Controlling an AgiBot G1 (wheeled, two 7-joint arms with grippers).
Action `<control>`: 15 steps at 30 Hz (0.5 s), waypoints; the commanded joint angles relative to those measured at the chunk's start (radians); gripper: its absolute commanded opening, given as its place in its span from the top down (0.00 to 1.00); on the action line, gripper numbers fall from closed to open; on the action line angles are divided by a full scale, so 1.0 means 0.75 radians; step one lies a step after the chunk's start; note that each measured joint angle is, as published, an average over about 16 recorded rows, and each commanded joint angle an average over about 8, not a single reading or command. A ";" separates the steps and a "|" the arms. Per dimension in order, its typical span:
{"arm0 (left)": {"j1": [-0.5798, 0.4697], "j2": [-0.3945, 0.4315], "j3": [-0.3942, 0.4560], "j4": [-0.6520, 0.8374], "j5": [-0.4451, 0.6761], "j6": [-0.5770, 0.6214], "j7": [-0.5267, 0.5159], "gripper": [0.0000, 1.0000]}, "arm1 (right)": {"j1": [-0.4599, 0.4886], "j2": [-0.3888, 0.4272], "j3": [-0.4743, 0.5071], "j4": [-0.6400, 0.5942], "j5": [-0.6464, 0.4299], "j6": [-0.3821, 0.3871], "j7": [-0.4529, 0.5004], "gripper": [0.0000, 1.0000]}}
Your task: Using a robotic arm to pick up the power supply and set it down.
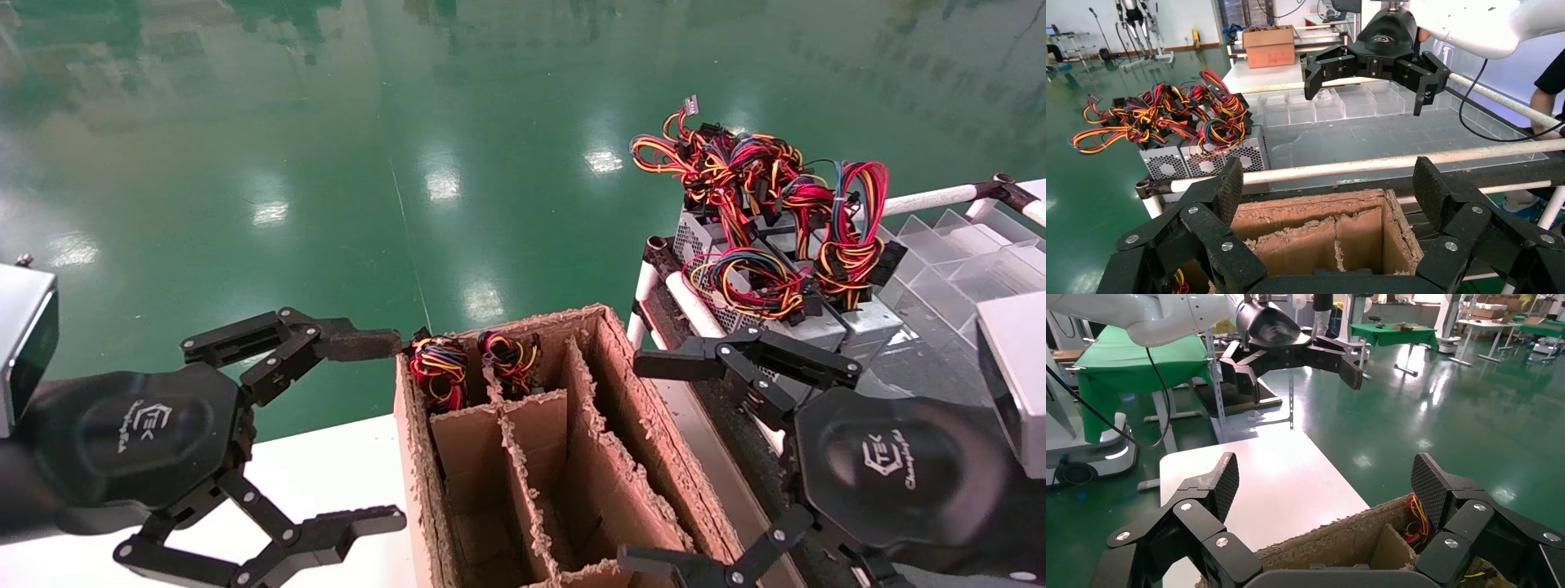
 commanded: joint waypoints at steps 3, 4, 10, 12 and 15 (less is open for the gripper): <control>0.000 0.000 0.000 0.000 0.000 0.000 0.000 0.00 | 0.007 -0.001 -0.001 -0.012 -0.002 -0.001 -0.002 0.00; 0.000 0.000 0.000 0.000 0.000 0.000 0.000 0.00 | 0.008 -0.001 -0.001 -0.014 -0.002 -0.001 -0.003 0.00; 0.000 0.000 0.000 0.000 0.000 0.000 0.000 0.00 | 0.013 -0.001 -0.003 -0.024 -0.006 -0.002 -0.005 0.00; 0.000 0.000 0.000 0.000 0.000 0.000 0.000 0.00 | 0.014 -0.001 -0.003 -0.026 -0.006 -0.003 -0.005 0.00; 0.000 0.000 0.000 0.000 0.000 0.000 0.000 0.00 | 0.016 -0.002 -0.004 -0.029 -0.007 -0.003 -0.005 0.00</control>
